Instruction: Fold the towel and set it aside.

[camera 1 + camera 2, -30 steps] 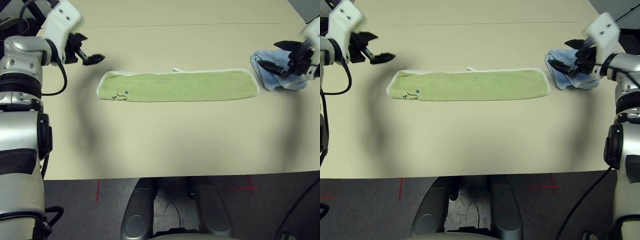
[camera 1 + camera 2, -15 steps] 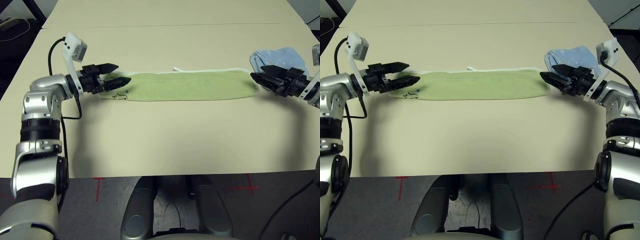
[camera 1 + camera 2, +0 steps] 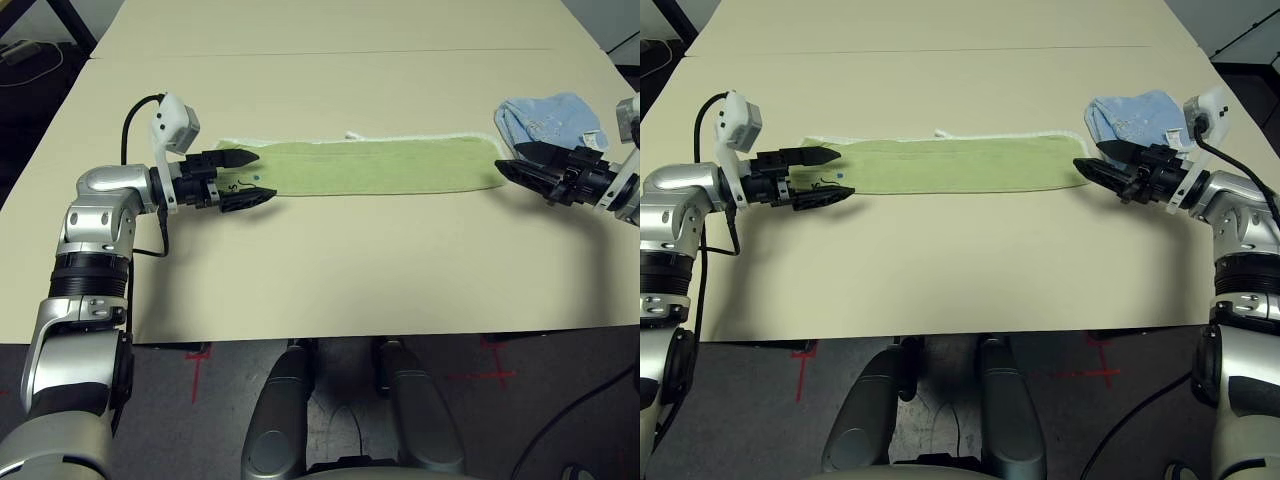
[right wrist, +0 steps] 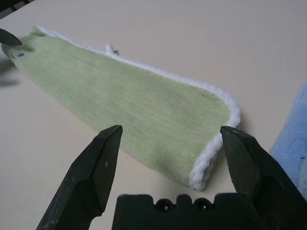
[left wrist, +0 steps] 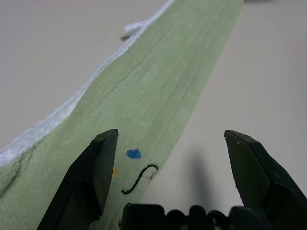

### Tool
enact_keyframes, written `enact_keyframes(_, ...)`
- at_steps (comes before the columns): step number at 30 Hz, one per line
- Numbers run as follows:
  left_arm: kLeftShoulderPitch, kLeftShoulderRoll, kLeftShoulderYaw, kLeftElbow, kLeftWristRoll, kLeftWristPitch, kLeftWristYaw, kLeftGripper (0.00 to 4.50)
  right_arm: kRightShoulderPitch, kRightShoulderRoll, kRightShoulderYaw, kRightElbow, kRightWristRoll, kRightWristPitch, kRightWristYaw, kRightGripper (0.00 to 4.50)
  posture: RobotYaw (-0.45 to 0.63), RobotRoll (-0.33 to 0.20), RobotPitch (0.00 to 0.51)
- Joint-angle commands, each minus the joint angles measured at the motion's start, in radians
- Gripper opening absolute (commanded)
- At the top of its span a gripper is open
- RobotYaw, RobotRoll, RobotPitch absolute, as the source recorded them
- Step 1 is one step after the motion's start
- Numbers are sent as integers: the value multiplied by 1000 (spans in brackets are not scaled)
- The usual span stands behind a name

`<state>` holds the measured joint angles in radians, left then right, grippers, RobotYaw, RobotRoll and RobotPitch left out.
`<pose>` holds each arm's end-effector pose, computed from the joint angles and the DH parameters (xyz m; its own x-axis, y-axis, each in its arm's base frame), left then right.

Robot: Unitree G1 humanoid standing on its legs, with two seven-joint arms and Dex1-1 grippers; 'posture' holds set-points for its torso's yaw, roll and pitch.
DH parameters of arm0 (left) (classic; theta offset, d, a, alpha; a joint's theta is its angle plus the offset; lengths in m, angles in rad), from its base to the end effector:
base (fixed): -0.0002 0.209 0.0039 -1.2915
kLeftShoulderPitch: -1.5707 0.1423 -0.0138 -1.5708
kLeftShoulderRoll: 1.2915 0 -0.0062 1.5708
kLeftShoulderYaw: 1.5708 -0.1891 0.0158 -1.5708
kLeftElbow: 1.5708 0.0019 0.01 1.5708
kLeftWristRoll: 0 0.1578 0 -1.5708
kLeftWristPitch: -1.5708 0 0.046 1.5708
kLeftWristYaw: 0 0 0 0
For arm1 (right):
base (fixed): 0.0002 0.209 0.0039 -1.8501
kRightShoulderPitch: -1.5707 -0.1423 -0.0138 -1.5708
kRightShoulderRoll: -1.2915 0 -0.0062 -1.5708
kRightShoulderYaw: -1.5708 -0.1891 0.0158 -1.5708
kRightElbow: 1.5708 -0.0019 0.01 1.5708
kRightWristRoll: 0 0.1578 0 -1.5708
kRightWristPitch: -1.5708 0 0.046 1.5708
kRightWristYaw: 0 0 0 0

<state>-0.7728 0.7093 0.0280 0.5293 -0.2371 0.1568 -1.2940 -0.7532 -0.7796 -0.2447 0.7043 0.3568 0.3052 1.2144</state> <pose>0.3354 0.2912 0.2110 0.5099 -0.8217 -0.2546 0.8532 0.4454 0.2714 0.3123 -0.3565 0.1984 0.7298 0.6796 -0.0746 -0.6818 0.7315 -0.0058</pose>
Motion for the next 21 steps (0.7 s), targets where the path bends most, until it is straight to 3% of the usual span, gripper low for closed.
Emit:
enact_keyframes(1,33,16,-9,5,17,-27,-1,4500,6,-1,10,-6,-2,42,-25,4456,64,0,252)
enact_keyframes(9,22,28,-27,79,51,-149,-21,4500,10,-7,-30,-14,49,209,-64,4456,59,0,252)
enact_keyframes(15,-28,-1,-34,150,80,-282,-3,4500,107,-15,-67,-111,93,268,-88,4456,47,0,251)
enact_keyframes(21,-89,1,-40,178,65,-243,-51,4500,171,-37,-75,-179,111,291,-91,4456,34,0,251)
